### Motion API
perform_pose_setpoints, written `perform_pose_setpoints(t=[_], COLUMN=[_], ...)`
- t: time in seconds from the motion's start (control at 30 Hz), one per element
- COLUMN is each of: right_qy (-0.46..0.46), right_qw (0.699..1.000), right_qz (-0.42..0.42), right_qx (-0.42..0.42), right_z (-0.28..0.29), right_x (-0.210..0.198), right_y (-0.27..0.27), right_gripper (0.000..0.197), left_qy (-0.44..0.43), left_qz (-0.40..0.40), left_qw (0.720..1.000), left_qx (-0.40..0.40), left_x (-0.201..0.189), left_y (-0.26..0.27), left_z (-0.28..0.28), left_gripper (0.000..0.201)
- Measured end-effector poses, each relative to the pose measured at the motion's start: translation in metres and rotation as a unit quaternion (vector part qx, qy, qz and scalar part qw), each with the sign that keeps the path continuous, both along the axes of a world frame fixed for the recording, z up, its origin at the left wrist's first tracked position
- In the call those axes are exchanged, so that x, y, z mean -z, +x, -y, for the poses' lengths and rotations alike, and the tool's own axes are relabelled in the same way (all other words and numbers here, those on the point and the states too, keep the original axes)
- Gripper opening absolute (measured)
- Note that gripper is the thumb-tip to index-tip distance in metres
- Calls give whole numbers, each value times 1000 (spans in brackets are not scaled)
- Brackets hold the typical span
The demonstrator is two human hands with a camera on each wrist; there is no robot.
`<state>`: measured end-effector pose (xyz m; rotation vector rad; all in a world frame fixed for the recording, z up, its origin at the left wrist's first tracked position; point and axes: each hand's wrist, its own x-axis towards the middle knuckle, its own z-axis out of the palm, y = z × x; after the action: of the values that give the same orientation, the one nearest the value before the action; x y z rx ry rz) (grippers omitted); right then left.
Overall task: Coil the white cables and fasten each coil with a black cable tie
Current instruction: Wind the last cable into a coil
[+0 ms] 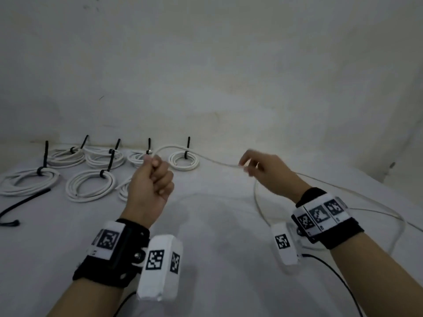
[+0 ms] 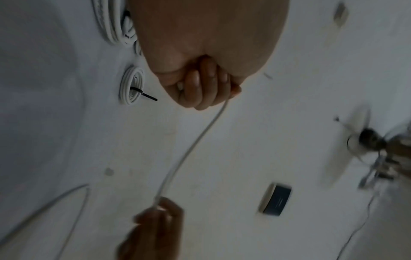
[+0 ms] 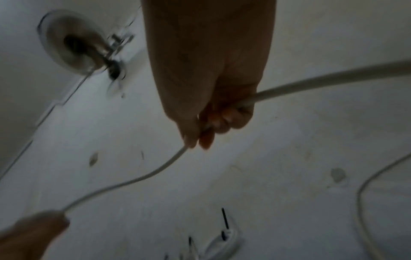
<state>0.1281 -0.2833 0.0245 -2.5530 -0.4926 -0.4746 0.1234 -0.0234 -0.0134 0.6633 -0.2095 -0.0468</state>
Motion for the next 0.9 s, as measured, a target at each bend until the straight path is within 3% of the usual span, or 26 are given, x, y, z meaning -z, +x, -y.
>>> perform_pose_setpoints(t=[0.1,0.23,0.43,0.6,0.8,0.9], right_qy=[-194,-290,-166,-59,-7,20], right_qw=[971,935,952,982,991,992], right_qz=[-100,-77,20,34,59,65], right_qx=[-99,-186,-257,-176,-123,-106], right_z=[-21,-56,-81,-72,-72,-75], right_x=[15,18,-13,-17,-6,-3], right_y=[-13,-37,-51,-41,-28,-22], right_gripper=[34,46,27,7,26,20], left_qy=[-29,23,242,266,296,271], left_qz=[2,15,72,79,93,102], left_qw=[999,999,968,961,951,957], left_qx=[-26,-20,7,4,16,31], left_x=[1,6,11,12,14,13], left_y=[3,0,-22,-21,-25,-25], left_z=[-14,-4,27,20,22,22], left_gripper=[39,38,37,38,37,38])
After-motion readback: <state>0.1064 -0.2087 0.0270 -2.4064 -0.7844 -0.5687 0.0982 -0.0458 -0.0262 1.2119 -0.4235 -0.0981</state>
